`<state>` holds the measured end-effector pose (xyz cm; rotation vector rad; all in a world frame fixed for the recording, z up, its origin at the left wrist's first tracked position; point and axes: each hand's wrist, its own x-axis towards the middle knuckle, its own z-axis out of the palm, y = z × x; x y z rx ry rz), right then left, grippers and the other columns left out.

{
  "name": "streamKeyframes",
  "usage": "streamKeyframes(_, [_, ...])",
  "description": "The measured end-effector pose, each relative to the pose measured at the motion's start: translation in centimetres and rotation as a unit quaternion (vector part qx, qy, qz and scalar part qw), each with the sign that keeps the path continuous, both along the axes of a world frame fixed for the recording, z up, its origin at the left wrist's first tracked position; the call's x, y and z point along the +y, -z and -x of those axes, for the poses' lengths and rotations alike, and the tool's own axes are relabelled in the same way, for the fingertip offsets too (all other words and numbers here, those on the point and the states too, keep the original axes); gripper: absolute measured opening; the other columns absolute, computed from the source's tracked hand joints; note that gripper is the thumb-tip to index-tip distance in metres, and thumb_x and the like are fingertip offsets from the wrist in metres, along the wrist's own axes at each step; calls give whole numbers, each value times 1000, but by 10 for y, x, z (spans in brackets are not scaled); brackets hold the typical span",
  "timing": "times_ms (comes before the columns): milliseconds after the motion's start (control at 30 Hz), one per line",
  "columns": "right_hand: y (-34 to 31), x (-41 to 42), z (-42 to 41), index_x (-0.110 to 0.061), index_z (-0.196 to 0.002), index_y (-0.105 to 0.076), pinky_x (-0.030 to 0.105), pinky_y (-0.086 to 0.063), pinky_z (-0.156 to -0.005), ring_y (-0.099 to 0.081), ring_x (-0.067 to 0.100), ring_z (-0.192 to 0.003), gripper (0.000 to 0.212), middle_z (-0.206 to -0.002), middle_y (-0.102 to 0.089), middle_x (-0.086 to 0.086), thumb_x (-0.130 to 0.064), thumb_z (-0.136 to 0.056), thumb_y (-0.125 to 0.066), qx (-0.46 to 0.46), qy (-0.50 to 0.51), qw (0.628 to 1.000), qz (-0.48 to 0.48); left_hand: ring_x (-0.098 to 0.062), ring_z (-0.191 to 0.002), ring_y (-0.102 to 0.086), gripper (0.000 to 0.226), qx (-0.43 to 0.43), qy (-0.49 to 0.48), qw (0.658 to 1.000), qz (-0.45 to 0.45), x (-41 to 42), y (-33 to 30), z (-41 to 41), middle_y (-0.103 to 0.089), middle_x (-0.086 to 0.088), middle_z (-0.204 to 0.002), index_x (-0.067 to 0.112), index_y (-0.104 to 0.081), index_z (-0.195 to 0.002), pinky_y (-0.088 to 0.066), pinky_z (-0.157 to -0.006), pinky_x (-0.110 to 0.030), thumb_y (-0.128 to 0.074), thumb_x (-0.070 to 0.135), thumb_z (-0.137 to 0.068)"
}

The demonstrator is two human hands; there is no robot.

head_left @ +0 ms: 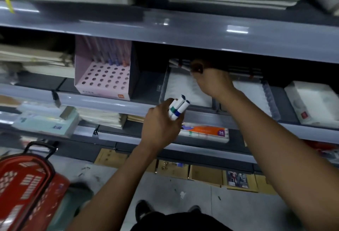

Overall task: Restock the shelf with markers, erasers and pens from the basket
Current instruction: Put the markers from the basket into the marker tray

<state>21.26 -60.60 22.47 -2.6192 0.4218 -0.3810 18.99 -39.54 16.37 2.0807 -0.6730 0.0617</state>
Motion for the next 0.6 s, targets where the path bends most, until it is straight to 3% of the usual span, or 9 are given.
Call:
streamKeyframes(67, [2,-2,-13,-34,-129,-61,31,-44,-75,-61,27,-99,29,-121,-65,8,-25,-102,-57,33,2,999,5,-1,-56,-56,23,-3,3,1000,1,1,-2,0,-54,18,-65,34,-53,-89,-37,-52,-8,-75,34,-95])
streamKeyframes(133, [4,-2,-21,-36,-125,-62,33,-50,-77,-61,28,-101,28,-123,-64,7,-23,-101,-55,61,13,998,13,-3,-56,-56,20,0,6,1000,-3,2,-1,-1,-56,16,-67,32,-55,-92,-37,-55,-8,-75,33,-95])
streamKeyframes(367, [5,-2,-26,-36,-121,-64,37,-55,-81,-58,25,-97,30,-125,-64,7,-19,-100,-51,76,35,996,41,-15,-80,-71,30,-1,12,1000,-7,6,3,0,-75,0,-97,20,-66,-118,-62,-71,-30,-78,33,-94])
streamKeyframes(600, [4,3,-28,-31,-122,-67,30,-46,-81,-62,29,-112,31,-131,-64,6,-18,-100,-51,96,55,991,72,-8,-76,-67,31,-20,12,1000,4,9,6,-1,-73,9,-94,24,-68,-120,-57,-68,-21,-78,35,-92])
